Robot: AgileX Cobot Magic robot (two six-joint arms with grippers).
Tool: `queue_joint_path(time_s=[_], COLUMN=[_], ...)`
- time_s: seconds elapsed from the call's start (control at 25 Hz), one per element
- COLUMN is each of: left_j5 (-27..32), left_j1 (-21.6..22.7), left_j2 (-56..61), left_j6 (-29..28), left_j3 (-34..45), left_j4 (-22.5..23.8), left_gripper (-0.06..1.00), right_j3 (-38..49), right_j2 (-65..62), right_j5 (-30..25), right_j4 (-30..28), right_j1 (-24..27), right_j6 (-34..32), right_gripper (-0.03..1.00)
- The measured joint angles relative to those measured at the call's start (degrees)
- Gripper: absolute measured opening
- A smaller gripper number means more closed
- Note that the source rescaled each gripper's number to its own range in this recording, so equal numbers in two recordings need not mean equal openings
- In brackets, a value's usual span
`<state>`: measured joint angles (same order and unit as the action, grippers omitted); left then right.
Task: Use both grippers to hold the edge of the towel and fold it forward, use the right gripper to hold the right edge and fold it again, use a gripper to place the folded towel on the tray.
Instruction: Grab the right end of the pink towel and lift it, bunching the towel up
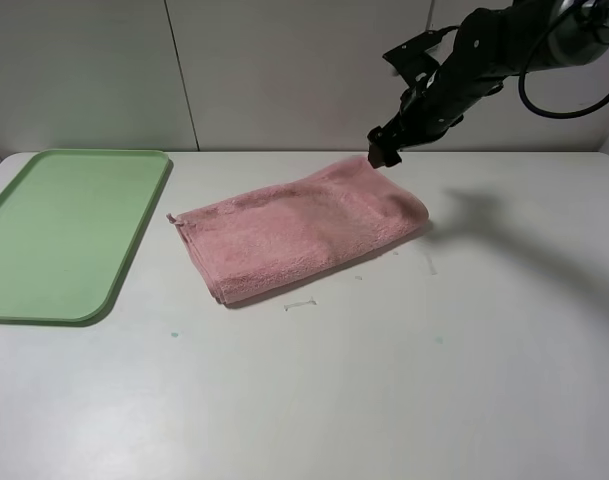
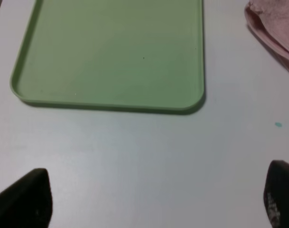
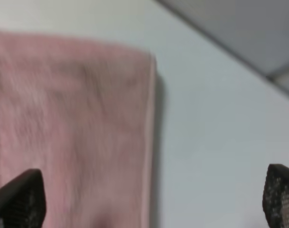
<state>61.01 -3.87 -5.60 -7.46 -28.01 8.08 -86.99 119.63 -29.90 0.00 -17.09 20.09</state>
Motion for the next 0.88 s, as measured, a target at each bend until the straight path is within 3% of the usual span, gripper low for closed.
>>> queue_joint_path(time_s=[0.2,0.88], left_j5=[0.0,0.0], left_j1=[0.0,0.0], left_j2=[0.0,0.0], left_j6=[0.0,0.0], left_j3=[0.0,0.0], left_j4=[0.0,0.0], left_gripper=[0.88,0.88], right_j3=[0.0,0.0], right_j2=[0.2,9.0], right_j5=[-1.7,-0.5], right_j4=[-0.6,3.0], right_j1=[1.8,2.2], right_j6=[-5.7,-6.0], right_gripper=[1.0,1.0])
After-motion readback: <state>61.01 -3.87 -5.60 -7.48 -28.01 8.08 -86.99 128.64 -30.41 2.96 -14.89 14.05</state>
